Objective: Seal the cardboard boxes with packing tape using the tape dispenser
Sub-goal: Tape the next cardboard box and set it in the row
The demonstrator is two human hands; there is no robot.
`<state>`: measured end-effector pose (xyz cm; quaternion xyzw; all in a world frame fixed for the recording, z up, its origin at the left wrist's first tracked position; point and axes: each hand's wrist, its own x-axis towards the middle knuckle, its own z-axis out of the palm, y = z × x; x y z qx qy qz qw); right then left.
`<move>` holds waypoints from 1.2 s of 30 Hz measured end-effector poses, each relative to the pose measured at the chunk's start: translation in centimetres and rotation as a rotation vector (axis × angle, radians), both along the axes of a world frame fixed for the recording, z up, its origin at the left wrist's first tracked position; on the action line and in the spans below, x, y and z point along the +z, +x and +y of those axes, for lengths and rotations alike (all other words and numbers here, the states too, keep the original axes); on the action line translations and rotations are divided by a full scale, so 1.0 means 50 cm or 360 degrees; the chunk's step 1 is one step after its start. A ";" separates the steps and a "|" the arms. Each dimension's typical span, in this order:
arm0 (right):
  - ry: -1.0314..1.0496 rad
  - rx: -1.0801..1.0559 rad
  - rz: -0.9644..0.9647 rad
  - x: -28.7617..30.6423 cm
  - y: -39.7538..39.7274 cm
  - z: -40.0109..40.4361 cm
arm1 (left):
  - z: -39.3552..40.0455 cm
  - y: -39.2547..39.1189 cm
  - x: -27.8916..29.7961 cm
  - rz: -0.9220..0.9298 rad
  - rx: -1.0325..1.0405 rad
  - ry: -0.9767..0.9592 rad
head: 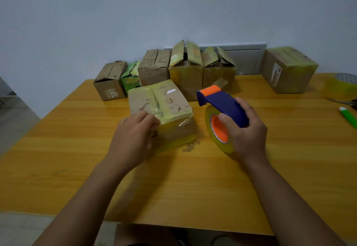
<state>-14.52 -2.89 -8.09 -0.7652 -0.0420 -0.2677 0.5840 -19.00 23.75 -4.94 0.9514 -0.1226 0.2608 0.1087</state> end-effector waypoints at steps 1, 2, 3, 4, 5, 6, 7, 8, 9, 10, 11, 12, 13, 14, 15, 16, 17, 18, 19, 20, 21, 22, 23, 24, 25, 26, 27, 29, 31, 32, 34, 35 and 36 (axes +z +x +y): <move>0.0001 0.0001 -0.0002 0.000 0.000 0.000 | -0.002 -0.002 0.000 -0.0009 0.0040 -0.0010; -0.0001 0.0001 -0.0005 0.000 0.001 0.001 | -0.010 -0.003 -0.001 -0.0032 0.0070 -0.0017; -0.0004 0.0001 -0.0006 0.001 0.000 0.001 | -0.023 -0.001 -0.001 -0.0054 0.0089 -0.0020; -0.0006 -0.0001 -0.0002 0.001 0.000 0.001 | -0.040 0.003 -0.002 -0.0066 0.0103 -0.0011; -0.0006 -0.0004 0.0001 0.001 0.000 0.001 | -0.057 0.012 -0.003 -0.0059 0.0118 0.0018; -0.0002 -0.0006 0.0006 0.001 0.000 0.001 | -0.072 0.022 -0.005 -0.0043 0.0143 0.0070; 0.0005 -0.0007 0.0012 0.001 -0.001 0.001 | -0.085 0.033 -0.007 -0.0036 0.0185 0.0140; 0.0009 -0.0007 0.0013 0.001 -0.001 0.001 | -0.095 0.044 -0.009 -0.0040 0.0239 0.0208; 0.0009 -0.0007 0.0011 0.002 -0.002 0.002 | -0.101 0.053 -0.009 -0.0049 0.0288 0.0267; 0.0008 -0.0007 0.0010 0.003 -0.003 0.002 | -0.105 0.059 -0.009 -0.0055 0.0322 0.0310; 0.0009 -0.0006 0.0010 0.004 -0.004 0.003 | -0.107 0.062 -0.010 -0.0058 0.0343 0.0335; 0.0012 -0.0005 0.0010 0.005 -0.005 0.003 | -0.108 0.064 -0.010 -0.0053 0.0358 0.0346; 0.0016 -0.0005 0.0011 0.006 -0.005 0.003 | -0.109 0.063 -0.009 -0.0047 0.0377 0.0357; 0.0020 -0.0005 0.0010 0.006 -0.005 0.003 | -0.111 0.062 -0.008 -0.0043 0.0397 0.0368; 0.0027 -0.0003 0.0012 0.006 -0.006 0.003 | -0.113 0.060 -0.006 -0.0031 0.0411 0.0379; 0.0034 0.0001 0.0016 0.006 -0.006 0.004 | -0.115 0.059 -0.006 -0.0008 0.0417 0.0391; 0.0038 0.0002 0.0018 0.006 -0.006 0.004 | -0.116 0.059 -0.005 0.0017 0.0420 0.0400; 0.0037 0.0001 0.0016 0.006 -0.006 0.004 | -0.116 0.059 -0.004 0.0029 0.0417 0.0399; 0.0034 -0.0004 0.0014 0.005 -0.005 0.003 | -0.116 0.056 -0.003 0.0022 0.0405 0.0392; 0.0033 -0.0011 0.0014 0.005 -0.005 0.002 | -0.114 0.050 -0.002 -0.0001 0.0387 0.0381; 0.0038 -0.0022 0.0015 0.004 -0.005 0.001 | -0.112 0.042 -0.002 -0.0033 0.0365 0.0367; 0.0054 -0.0034 0.0017 0.005 -0.005 0.000 | -0.110 0.031 -0.003 -0.0072 0.0336 0.0354; 0.0078 -0.0047 0.0019 0.005 -0.004 -0.001 | -0.109 0.019 -0.005 -0.0113 0.0295 0.0347; 0.0104 -0.0061 0.0025 0.006 -0.003 -0.002 | -0.109 0.005 -0.007 -0.0140 0.0247 0.0353; 0.0128 -0.0077 0.0033 0.008 -0.002 -0.005 | -0.110 -0.009 -0.007 -0.0149 0.0192 0.0365; 0.0148 -0.0098 0.0040 0.010 -0.001 -0.009 | -0.110 -0.022 -0.007 -0.0122 0.0142 0.0380; 0.0167 -0.0126 0.0043 0.012 0.001 -0.015 | -0.107 -0.032 -0.006 -0.0066 0.0100 0.0398; 0.0207 -0.0184 0.0040 0.022 0.003 -0.029 | -0.096 -0.043 -0.001 0.0063 0.0041 0.0432; 0.0248 -0.0243 0.0024 0.035 0.003 -0.046 | -0.089 -0.049 0.004 0.0093 -0.0005 0.0451; 0.0264 -0.0267 0.0016 0.041 0.001 -0.054 | -0.090 -0.052 0.006 0.0066 -0.0018 0.0480; 0.0265 -0.0297 -0.0009 0.050 -0.007 -0.072 | -0.104 -0.058 0.006 0.0004 -0.0043 0.0518; 0.0248 -0.0308 -0.0024 0.052 -0.013 -0.082 | -0.117 -0.061 0.005 -0.0001 -0.0071 0.0519; 0.0226 -0.0320 -0.0035 0.052 -0.019 -0.092 | -0.133 -0.064 0.004 0.0007 -0.0103 0.0516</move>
